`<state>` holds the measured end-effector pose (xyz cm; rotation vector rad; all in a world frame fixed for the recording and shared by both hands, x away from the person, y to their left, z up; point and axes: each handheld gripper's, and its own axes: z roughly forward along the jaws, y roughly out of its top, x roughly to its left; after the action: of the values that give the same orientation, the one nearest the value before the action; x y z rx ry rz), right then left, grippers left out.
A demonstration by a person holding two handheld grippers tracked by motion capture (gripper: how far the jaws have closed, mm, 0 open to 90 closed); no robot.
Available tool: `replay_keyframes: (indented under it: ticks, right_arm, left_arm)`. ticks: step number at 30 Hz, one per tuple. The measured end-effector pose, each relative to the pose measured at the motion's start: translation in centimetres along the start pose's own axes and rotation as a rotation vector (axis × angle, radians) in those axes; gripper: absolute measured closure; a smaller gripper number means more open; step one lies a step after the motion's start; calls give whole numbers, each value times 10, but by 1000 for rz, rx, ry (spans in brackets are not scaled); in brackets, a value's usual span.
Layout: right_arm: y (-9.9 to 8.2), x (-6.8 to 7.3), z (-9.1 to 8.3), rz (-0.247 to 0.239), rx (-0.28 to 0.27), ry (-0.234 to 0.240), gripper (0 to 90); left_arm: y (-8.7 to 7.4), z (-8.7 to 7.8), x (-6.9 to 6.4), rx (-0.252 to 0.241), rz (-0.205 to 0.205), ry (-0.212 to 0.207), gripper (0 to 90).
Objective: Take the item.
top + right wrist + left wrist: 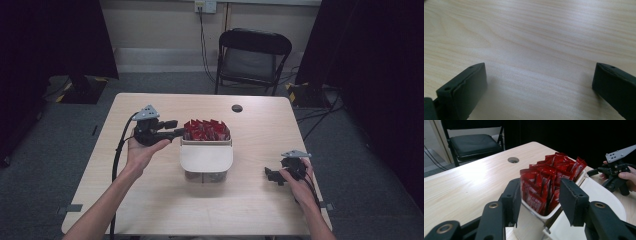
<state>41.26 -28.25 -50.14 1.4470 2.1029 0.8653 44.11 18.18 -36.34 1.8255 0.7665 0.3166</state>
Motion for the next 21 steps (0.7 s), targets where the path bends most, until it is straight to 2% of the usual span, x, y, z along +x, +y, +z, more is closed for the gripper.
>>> replay_keyframes:
  ticks: [5,9,15,17,20,21]
  right_arm:
    - [0,0,0,0,0,0,0]
    - [0,0,0,0,0,0,0]
    - [0,0,0,0,0,0,0]
    - [0,0,0,1,0,0,0]
    - [0,0,0,0,0,0,0]
    - [0,0,0,0,0,0,0]
  left_arm:
    - [-1,7,-1,17,-25,-31,548]
    - [-7,14,-1,43,-21,16,545]
    - [-10,20,2,68,-15,23,554]
    - [-11,21,3,72,-7,36,597]
    - [-12,22,3,75,-4,37,672]
    - [-12,23,3,74,-5,33,672]
